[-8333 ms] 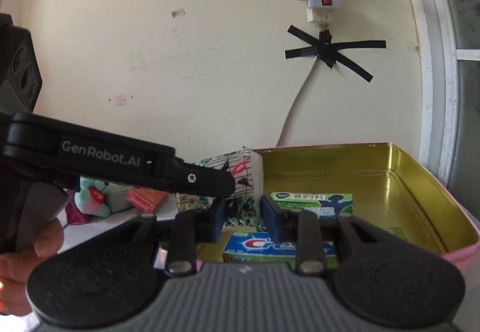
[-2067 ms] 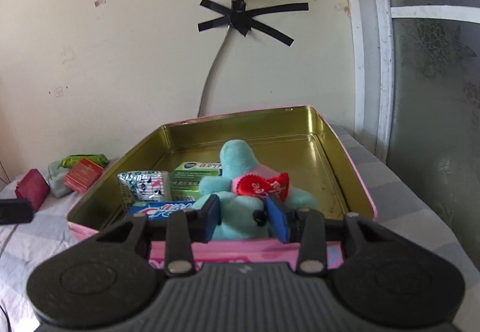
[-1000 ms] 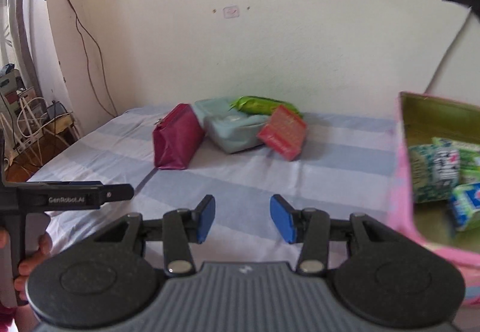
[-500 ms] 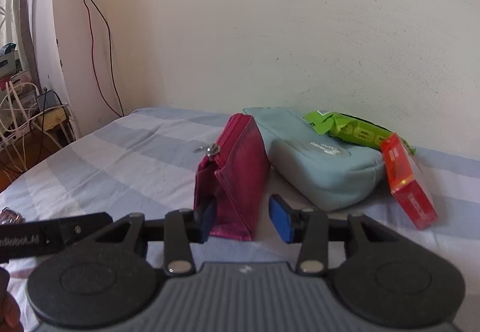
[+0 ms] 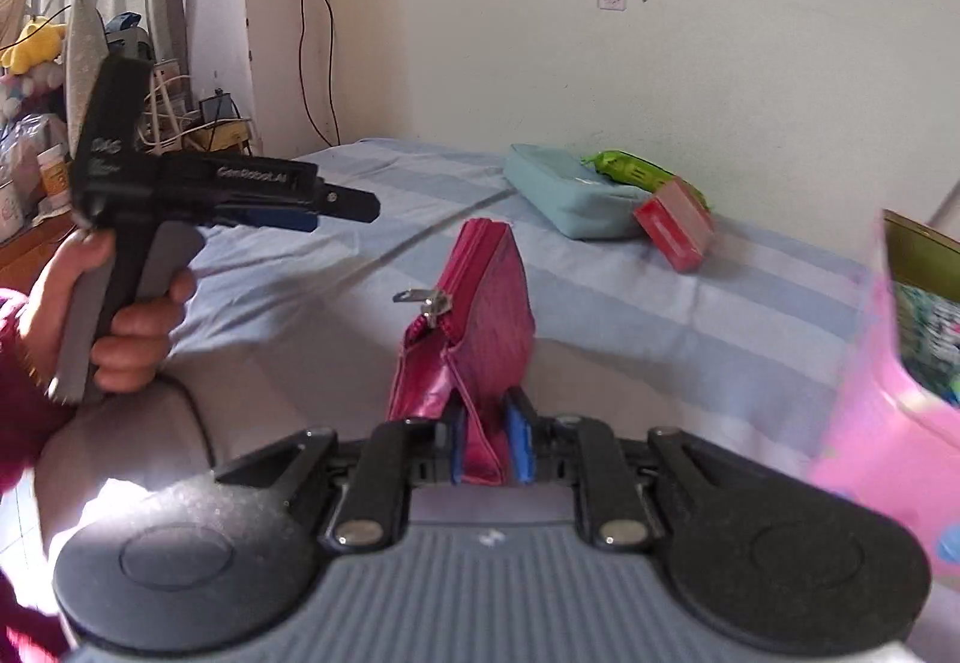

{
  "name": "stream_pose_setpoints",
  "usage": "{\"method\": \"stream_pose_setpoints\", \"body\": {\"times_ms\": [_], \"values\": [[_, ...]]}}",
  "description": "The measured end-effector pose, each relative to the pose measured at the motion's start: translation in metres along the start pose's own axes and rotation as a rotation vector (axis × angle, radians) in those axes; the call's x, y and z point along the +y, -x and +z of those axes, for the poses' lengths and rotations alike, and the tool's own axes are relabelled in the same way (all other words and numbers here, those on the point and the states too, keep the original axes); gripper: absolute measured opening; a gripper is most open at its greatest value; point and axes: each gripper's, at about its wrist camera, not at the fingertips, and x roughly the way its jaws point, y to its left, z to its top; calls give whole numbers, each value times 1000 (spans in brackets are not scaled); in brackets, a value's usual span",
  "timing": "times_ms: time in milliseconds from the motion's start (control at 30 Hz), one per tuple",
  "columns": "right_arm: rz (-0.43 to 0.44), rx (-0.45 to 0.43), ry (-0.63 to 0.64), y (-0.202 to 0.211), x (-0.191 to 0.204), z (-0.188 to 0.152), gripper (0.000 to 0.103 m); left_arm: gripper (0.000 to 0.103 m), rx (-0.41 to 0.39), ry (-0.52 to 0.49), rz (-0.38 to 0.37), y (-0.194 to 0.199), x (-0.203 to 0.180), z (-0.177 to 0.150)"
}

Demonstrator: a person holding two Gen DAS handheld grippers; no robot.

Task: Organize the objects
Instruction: 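Move the right gripper to the magenta zip pouch and grasp it, then carry the magenta pouch into the pink tin and open the right gripper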

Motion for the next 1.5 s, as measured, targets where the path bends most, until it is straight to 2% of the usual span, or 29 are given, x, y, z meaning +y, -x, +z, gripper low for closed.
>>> {"method": "stream_pose_setpoints", "body": {"times_ms": [67,133,200,267,367,567,733,833,867,900,1000,1067,1133,1267,1333,1400,1500], "values": [[-79,-4,-4,41,-14,-22,18,83,20,-56,-93,2,-25,-5],[-227,-28,-43,81,-31,-39,24,83,29,-120,-176,5,-53,-11],[-327,-61,-157,120,-52,-52,25,83,52,-165,-252,7,-79,-17],[-351,-115,-286,148,-67,-65,25,83,60,-213,-296,11,-101,-24],[-301,-189,-363,168,-70,-81,25,83,48,-267,-307,20,-118,-32],[-175,-214,-283,155,-45,-81,29,82,54,-196,-279,43,-94,-40],[-104,-206,-231,134,-37,-73,36,80,111,-245,-281,62,-90,-61],[-57,-177,-188,122,-38,-69,42,79,149,-309,-310,62,-106,-75],[-47,-163,-173,117,-38,-67,43,78,156,-330,-321,60,-114,-79],[-35,-150,-161,114,-38,-65,43,73,164,-351,-337,57,-122,-81],[-9,-125,-116,107,-37,-60,45,72,180,-399,-372,46,-142,-86],[2,-126,-88,105,-36,-56,47,69,180,-437,-361,38,-151,-88],[21,-127,-75,102,-40,-53,49,61,208,-444,-345,26,-154,-88],[95,-91,-107,87,-42,-52,46,45,201,-432,-312,20,-152,-83],[100,-99,-103,86,-37,-53,34,45,200,-400,-300,20,-148,-75],[91,-130,-87,93,-31,-53,29,44,181,-385,-318,23,-148,-65],[23,-186,-78,107,-29,-45,29,45,118,-446,-333,26,-167,-50]]}}
